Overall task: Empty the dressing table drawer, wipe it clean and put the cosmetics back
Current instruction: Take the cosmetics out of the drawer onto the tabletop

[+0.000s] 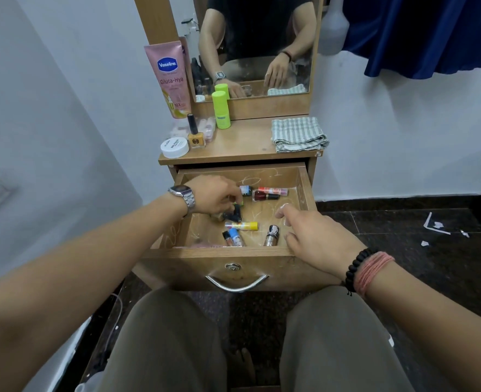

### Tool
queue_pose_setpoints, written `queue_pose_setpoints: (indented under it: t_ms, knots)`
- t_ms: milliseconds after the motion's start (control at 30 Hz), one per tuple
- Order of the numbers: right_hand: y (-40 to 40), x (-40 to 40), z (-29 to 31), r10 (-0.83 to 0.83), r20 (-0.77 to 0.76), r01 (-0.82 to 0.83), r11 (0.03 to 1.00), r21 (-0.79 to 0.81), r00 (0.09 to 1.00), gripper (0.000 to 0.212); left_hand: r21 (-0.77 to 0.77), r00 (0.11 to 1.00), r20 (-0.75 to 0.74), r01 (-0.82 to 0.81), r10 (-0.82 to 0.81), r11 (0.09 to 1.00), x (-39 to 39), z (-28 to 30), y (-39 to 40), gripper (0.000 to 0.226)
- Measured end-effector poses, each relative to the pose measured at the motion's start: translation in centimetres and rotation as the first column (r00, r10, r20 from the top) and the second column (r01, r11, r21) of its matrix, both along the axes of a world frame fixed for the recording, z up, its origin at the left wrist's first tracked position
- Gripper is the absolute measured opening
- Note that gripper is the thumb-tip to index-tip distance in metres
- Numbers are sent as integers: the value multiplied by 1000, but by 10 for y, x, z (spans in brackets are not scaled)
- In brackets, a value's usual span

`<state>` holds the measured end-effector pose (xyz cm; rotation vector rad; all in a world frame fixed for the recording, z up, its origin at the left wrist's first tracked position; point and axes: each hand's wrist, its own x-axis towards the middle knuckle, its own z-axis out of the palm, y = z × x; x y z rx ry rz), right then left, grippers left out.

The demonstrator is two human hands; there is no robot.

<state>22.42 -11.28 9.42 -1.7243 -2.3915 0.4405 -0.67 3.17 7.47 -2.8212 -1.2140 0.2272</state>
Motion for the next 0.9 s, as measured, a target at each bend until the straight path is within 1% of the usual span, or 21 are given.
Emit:
queue_pose_setpoints:
  t_ms: [67, 167, 267, 467, 700, 767, 800, 900]
  knots:
    - [0, 0, 0, -3, 3, 3, 1000, -1, 1000, 39, -56, 1000, -23, -5, 4, 998, 1, -10, -2, 25]
    - [0, 0, 0, -4, 2, 4, 1000, -5, 1000, 40, -77, 1000, -13, 26, -27, 997, 1, -19, -4, 26]
    - [0, 0, 0, -2, 0, 2, 1000, 0, 1000, 41, -63, 999, -18, 33, -34, 997, 1, -23, -5, 24]
    - [0, 0, -2, -5, 1, 5, 1000, 2, 1000, 40, -70, 1000, -7, -3, 2, 998, 3, -25, -11, 23]
    - [0, 0, -4, 2, -1, -2, 1000, 7, 1000, 39, -3, 1000, -8, -23, 23, 1000, 1, -27, -19, 19]
    - [0, 0, -4, 6, 2, -6, 1000, 9, 1000, 39, 17, 998, 28, -50, 50, 999, 0, -24, -22, 20]
    - [1, 0, -4, 6, 5, -6, 1000, 10, 1000, 39, 21, 995, 69, -73, 71, 997, -1, -21, -23, 21]
    - [0, 0, -3, 11, 11, -11, 1000, 18, 1000, 39, 10, 952, 266, -158, 150, 987, -3, -10, -30, 19]
